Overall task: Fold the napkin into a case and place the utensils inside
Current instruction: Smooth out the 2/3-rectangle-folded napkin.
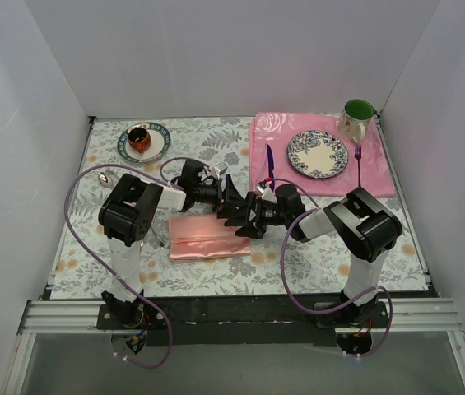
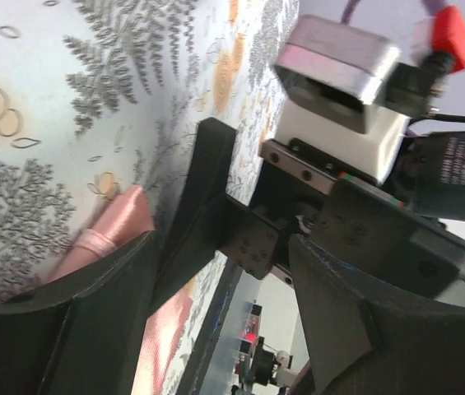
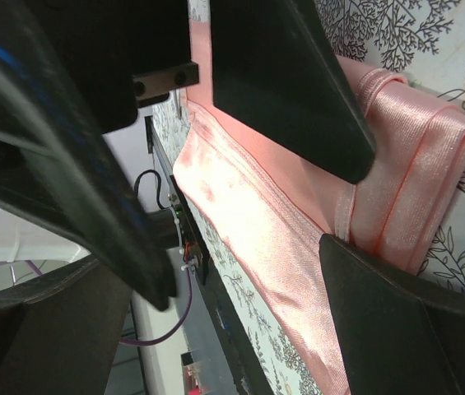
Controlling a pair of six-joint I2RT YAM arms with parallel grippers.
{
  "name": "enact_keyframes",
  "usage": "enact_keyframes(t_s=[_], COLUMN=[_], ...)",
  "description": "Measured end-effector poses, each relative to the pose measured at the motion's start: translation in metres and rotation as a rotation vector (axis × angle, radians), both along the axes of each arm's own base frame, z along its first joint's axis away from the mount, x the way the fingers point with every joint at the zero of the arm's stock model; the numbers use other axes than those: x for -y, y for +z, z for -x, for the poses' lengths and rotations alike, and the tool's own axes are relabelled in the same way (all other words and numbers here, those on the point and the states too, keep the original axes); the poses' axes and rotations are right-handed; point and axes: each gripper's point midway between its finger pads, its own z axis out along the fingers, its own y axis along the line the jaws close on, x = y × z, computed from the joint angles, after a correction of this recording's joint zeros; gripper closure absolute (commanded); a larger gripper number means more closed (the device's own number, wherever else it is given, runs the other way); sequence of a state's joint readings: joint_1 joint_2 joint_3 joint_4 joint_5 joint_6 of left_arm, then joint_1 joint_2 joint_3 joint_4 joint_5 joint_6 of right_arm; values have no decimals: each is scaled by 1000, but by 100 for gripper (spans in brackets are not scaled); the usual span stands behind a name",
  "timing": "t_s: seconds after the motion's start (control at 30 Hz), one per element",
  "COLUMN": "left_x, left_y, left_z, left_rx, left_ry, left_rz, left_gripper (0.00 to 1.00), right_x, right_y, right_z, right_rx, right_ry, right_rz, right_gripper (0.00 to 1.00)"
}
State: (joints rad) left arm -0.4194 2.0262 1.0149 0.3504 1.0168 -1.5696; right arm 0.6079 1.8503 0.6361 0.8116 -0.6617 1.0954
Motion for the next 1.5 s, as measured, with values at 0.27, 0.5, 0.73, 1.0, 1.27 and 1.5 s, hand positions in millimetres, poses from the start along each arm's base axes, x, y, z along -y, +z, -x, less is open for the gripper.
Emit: enact_keyframes(t_s=[0.27,0.5,0.73,1.0,1.27,1.5], left_x=[-3,-4,-8,-9,-11,-13], left_y=[-26,-19,12,7,-12,-6], left_z=[1,2,-1,0,5,4], left_rx=[-73,-64,4,12,-27,-12], left_ry=[8,-8,-5,-10,-40,-34], left_rz=[-8,7,26,21,12,2], left_gripper=[33,32,32,27,2,2], right_x=[1,1,1,0,1,1], right_y=[-1,0,0,0,-1,0], right_z=[0,0,0,0,0,0], right_rx=[-1,0,0,-1,-2,-1], right_ry=[-6,-12,-12,-8,-9,-4], right_rz=[-1,-7,-7,-8,-8,-10], right_gripper=[1,1,1,1,1,1])
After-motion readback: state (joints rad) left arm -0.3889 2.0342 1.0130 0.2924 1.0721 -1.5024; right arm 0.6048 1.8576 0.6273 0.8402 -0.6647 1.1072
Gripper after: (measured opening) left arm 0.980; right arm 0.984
